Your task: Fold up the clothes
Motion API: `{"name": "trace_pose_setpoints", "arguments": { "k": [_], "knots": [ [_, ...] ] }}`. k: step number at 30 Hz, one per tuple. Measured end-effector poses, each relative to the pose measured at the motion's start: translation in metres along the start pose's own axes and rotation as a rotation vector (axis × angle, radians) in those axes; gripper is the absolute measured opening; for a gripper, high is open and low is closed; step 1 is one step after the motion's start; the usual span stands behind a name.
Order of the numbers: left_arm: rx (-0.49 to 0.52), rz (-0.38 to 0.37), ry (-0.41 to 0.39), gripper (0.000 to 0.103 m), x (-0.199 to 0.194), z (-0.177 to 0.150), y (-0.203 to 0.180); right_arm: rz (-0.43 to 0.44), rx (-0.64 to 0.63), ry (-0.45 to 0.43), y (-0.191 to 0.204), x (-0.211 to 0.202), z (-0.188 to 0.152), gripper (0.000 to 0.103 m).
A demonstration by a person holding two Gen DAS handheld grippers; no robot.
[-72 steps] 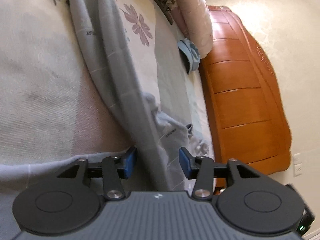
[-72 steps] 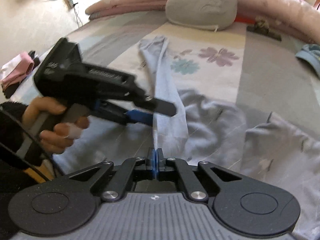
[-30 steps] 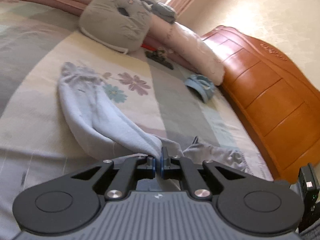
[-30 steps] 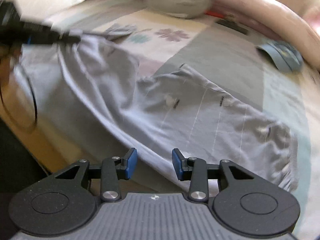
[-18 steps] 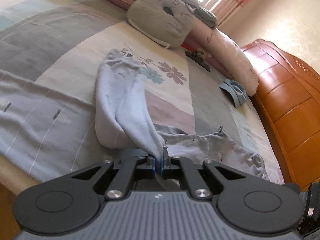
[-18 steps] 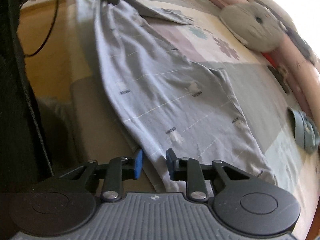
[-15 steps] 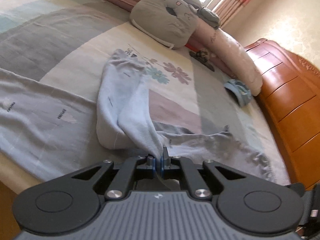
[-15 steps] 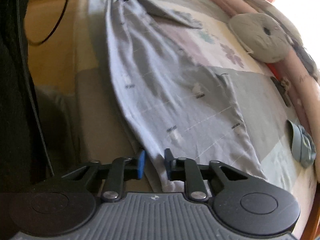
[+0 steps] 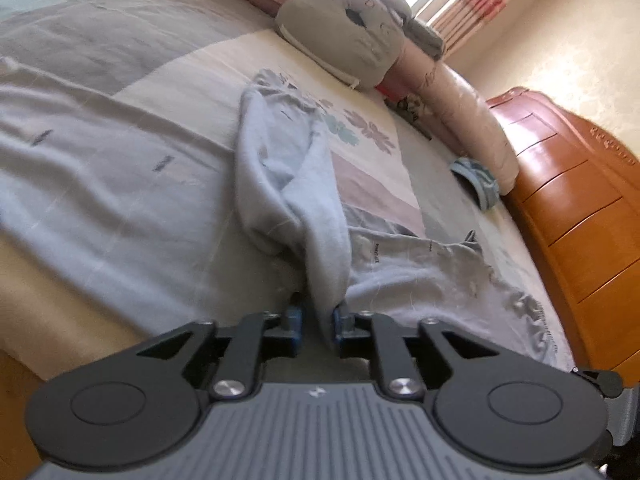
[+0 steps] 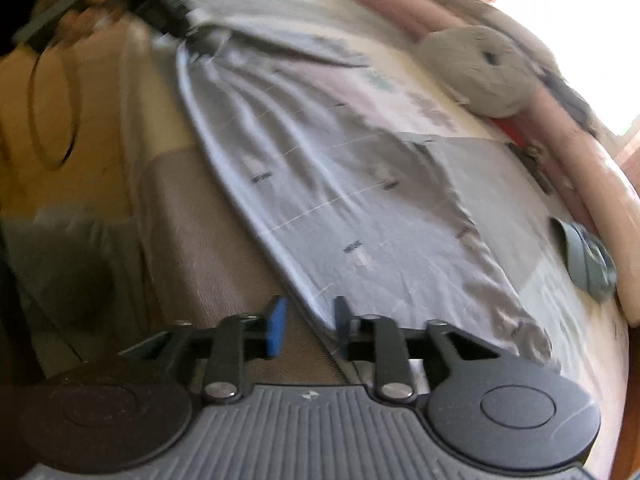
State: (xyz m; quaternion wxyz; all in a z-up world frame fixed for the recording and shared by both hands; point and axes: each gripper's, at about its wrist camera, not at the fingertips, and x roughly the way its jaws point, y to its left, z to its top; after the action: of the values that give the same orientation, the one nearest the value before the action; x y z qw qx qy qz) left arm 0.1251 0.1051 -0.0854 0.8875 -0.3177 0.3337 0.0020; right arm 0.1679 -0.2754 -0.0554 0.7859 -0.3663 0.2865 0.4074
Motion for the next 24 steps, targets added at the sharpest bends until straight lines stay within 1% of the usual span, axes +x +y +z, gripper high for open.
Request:
{"name": "trace_pose_setpoints", "arguments": {
  "k": [1,2,4,7,9,10,11,13,16,18,20,22,24],
  "knots": [
    [-0.003,-0.006,-0.004,0.022,-0.006,-0.002,0.004,-0.007,0.032,-0.019,0.001,-0.003,-0.001,0.036],
    [0.001,-0.007,-0.008,0.027,-0.013,-0.002,0.007,-0.014,0.065,-0.037,0.002,-0.007,-0.003,0.036],
    [0.020,0.000,-0.022,0.033,-0.027,-0.002,0.012,-0.036,0.125,-0.072,0.005,-0.013,-0.004,0.037],
    [0.093,-0.003,-0.071,0.033,-0.048,0.007,0.008,-0.066,0.229,-0.118,0.008,-0.021,-0.005,0.042],
    [0.138,-0.028,-0.092,0.037,-0.054,0.016,0.000,-0.076,0.296,-0.153,0.012,-0.025,-0.003,0.045],
    [0.162,-0.044,-0.098,0.042,-0.055,0.021,-0.005,-0.079,0.322,-0.173,0.014,-0.026,-0.002,0.049],
    [0.185,-0.060,-0.103,0.044,-0.056,0.026,-0.010,-0.082,0.350,-0.194,0.015,-0.026,0.000,0.053],
    [0.238,-0.095,-0.089,0.044,-0.046,0.036,-0.024,-0.084,0.401,-0.230,0.016,-0.023,0.004,0.057],
    [0.308,-0.151,-0.045,0.045,-0.022,0.051,-0.042,-0.078,0.477,-0.269,0.011,-0.014,0.017,0.057],
    [0.346,-0.191,-0.016,0.045,-0.003,0.061,-0.052,-0.070,0.492,-0.281,0.008,-0.008,0.026,0.058],
    [0.370,-0.229,0.016,0.045,0.021,0.069,-0.061,-0.064,0.486,-0.279,-0.001,0.002,0.035,0.064],
    [0.385,-0.261,0.055,0.045,0.046,0.074,-0.068,-0.056,0.486,-0.267,-0.012,0.014,0.042,0.065],
    [0.387,-0.271,0.108,0.045,0.070,0.076,-0.073,-0.038,0.521,-0.242,-0.026,0.030,0.045,0.065]
  ]
}}
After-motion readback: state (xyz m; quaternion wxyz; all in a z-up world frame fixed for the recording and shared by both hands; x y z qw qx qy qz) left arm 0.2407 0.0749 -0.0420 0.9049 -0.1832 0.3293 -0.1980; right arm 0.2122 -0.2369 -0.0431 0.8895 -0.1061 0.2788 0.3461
